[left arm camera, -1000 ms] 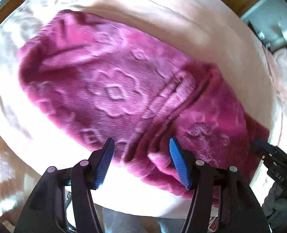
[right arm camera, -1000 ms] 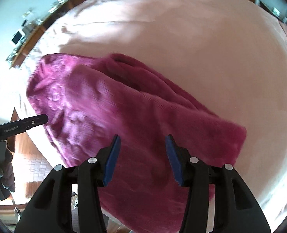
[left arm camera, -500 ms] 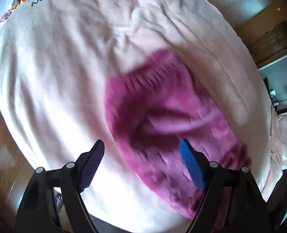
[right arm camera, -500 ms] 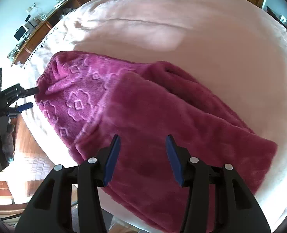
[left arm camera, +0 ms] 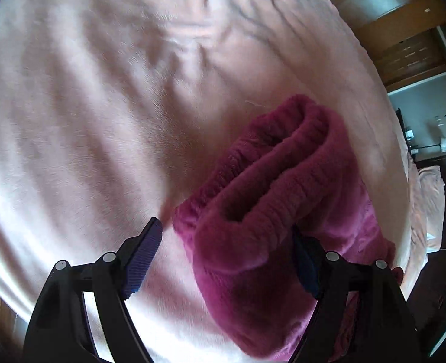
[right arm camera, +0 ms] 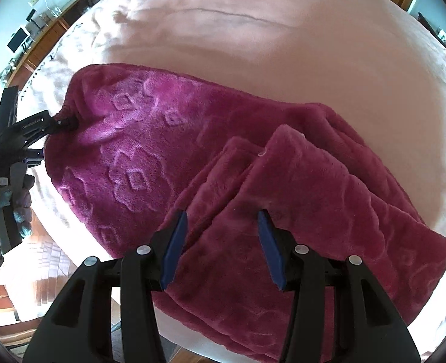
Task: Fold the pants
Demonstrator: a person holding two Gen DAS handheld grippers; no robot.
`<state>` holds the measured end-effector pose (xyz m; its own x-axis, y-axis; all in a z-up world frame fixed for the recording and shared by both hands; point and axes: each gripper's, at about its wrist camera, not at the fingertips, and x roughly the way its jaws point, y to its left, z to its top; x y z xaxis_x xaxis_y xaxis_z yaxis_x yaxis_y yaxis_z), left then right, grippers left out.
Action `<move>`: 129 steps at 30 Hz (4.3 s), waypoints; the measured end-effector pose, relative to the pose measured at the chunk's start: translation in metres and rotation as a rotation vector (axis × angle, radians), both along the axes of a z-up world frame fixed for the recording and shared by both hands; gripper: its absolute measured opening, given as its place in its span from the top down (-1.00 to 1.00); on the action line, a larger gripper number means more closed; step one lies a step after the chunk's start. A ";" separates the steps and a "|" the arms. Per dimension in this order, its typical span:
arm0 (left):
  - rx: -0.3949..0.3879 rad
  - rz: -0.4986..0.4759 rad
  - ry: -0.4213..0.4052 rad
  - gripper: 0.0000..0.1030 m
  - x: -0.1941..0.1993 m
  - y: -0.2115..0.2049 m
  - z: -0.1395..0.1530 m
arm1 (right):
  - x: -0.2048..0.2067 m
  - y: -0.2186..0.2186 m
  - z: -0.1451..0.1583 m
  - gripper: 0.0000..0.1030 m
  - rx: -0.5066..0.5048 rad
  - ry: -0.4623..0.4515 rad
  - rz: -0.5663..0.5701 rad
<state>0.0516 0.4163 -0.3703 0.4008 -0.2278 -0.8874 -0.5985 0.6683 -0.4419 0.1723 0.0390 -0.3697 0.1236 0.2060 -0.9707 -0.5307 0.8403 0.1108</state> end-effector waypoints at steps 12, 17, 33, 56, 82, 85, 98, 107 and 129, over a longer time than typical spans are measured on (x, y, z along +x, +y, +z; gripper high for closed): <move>-0.120 -0.014 -0.047 0.16 0.009 0.000 -0.012 | -0.004 -0.006 -0.010 0.03 -0.036 0.007 -0.060; -0.092 -0.024 -0.075 0.45 0.007 -0.010 0.011 | -0.012 -0.013 -0.007 0.04 -0.030 -0.002 -0.057; 0.144 -0.229 -0.321 0.51 0.011 -0.142 0.175 | -0.037 -0.132 0.023 0.03 0.074 -0.045 -0.153; 0.559 -0.953 -0.410 0.51 -0.002 -0.519 0.178 | -0.099 -0.347 0.028 0.03 0.156 -0.045 -0.451; 0.770 -1.328 -0.380 0.03 -0.029 -0.659 0.040 | -0.055 -0.411 0.073 0.05 0.151 -0.143 -0.537; 0.720 -1.321 -0.376 0.02 -0.035 -0.650 0.046 | -0.040 -0.403 0.083 0.05 0.174 -0.155 -0.515; 0.664 -1.275 -0.405 0.01 -0.060 -0.584 0.103 | -0.010 -0.356 0.079 0.04 0.382 0.004 -0.479; 0.655 -1.068 -0.296 0.00 -0.028 -0.517 0.102 | -0.001 -0.326 0.057 0.05 0.343 0.041 -0.482; 0.459 -1.139 -0.198 -0.08 -0.030 -0.479 0.057 | -0.034 -0.323 0.055 0.16 0.210 0.008 -0.525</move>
